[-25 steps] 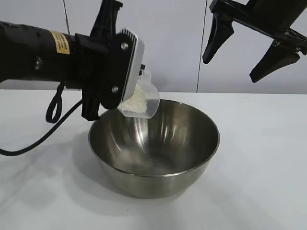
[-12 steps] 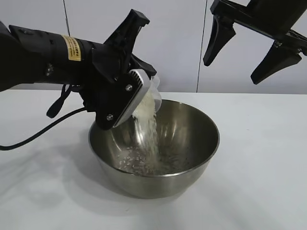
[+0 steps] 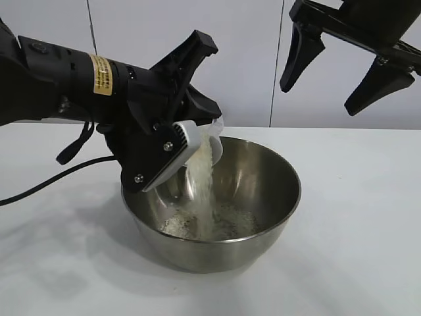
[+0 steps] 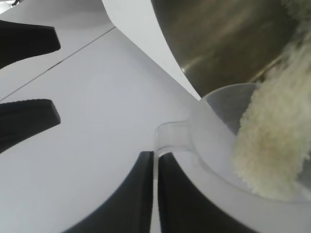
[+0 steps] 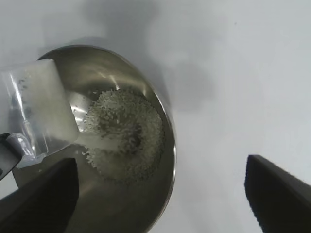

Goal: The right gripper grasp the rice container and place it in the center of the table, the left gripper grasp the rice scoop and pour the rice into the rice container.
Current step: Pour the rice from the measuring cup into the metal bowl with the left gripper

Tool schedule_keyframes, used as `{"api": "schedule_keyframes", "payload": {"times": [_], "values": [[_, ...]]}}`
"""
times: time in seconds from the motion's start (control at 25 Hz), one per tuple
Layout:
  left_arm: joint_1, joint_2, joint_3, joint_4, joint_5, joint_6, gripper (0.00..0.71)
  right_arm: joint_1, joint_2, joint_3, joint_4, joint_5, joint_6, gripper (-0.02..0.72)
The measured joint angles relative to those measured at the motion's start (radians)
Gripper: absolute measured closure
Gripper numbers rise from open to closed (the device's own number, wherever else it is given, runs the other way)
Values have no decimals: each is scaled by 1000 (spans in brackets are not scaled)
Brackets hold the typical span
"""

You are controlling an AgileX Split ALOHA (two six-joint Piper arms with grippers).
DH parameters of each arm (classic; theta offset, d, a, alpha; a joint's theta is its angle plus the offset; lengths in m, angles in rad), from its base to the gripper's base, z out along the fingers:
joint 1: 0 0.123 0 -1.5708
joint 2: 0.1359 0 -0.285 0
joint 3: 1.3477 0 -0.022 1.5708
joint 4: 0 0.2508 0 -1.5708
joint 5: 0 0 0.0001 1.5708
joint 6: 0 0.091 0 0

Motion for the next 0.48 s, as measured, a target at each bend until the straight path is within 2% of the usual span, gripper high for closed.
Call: {"api": "schedule_keyframes", "payload": {"times": [0.48], "values": [[0, -13, -5, 19, 13, 2, 698, 0, 0, 0, 0, 0, 0, 61]]}}
